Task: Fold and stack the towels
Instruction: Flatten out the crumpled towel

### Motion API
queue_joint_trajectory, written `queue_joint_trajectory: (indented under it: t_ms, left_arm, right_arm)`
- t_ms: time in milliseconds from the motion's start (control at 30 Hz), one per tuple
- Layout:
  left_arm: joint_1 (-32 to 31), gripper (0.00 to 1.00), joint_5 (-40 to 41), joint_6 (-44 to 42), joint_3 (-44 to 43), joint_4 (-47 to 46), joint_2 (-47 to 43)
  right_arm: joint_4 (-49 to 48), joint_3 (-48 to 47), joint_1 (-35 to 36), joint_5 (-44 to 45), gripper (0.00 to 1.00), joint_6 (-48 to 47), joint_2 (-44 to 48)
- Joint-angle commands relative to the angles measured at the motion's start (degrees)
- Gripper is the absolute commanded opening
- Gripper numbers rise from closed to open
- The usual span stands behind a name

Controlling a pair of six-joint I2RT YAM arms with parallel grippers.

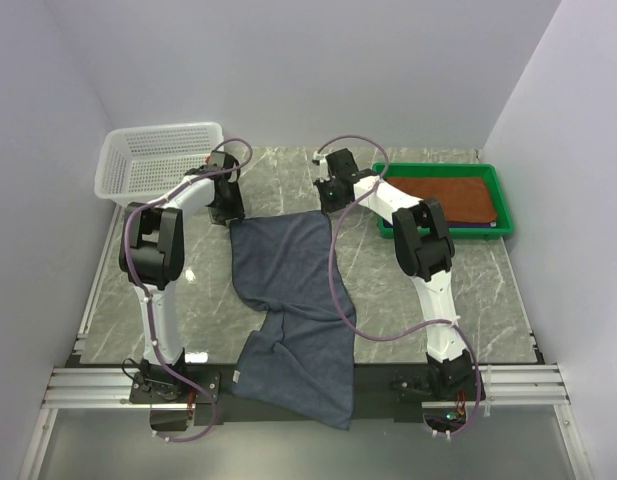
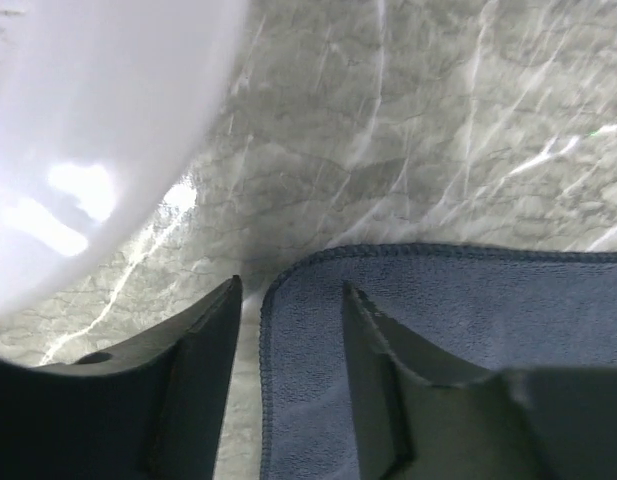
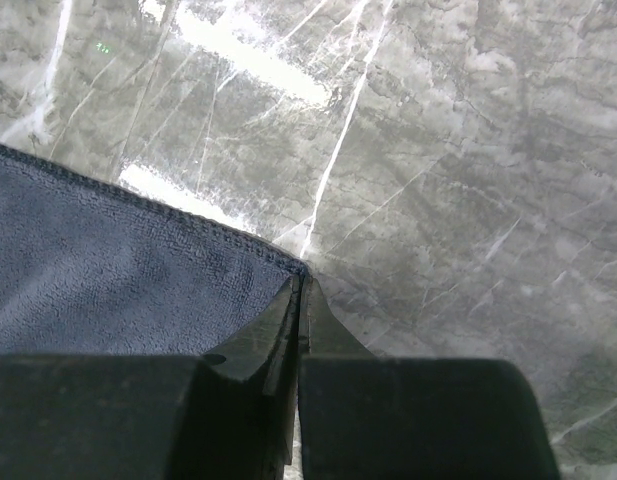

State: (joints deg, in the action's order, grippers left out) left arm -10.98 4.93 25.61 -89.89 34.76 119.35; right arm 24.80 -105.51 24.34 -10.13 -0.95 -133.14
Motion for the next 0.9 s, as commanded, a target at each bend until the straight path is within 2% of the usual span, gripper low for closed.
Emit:
queue_joint_trajectory:
  t_ms: [0, 33, 367, 567, 667, 833, 867]
  left_arm:
    - [1.05, 0.49, -1.41, -0.91, -1.52, 0.04, -0.08]
    - [1.23, 0.46, -1.41, -1.17, -1.43, -0.22, 0.00]
    - [1.49, 0.44, -2.47, -2.05, -0.64, -1.37, 2.64]
    - [1.49, 0.36, -3.26, -1.96, 1.29, -1.63, 3.34]
    - [1.23, 0.29, -3.61, -1.79, 2.17, -1.54, 3.96]
    - [1.14, 0.01, -4.49, -2.66, 3.14, -1.54, 4.31]
    - [1.14, 0.01, -4.40, -2.93, 3.31, -1.80, 4.31]
  right_arm:
    - [1.40, 1.97, -0.34, -0.24, 0.00, -0.72, 2.27]
    - [1.31, 2.15, -0.43, -0.33, 0.00, -0.55, 2.36]
    - [1.22, 3.12, -0.52, -0.59, 0.00, -0.63, 2.62]
    - [0.52, 4.35, -0.34, -0.50, 0.00, -0.46, 3.68]
    - [0.34, 4.70, -0.34, -0.85, 0.00, -0.28, 4.12]
    - [0.16, 5.41, -0.43, -1.03, 0.00, -0.10, 5.17]
    - [0.16, 5.49, -0.43, -0.94, 0.00, -0.10, 5.35]
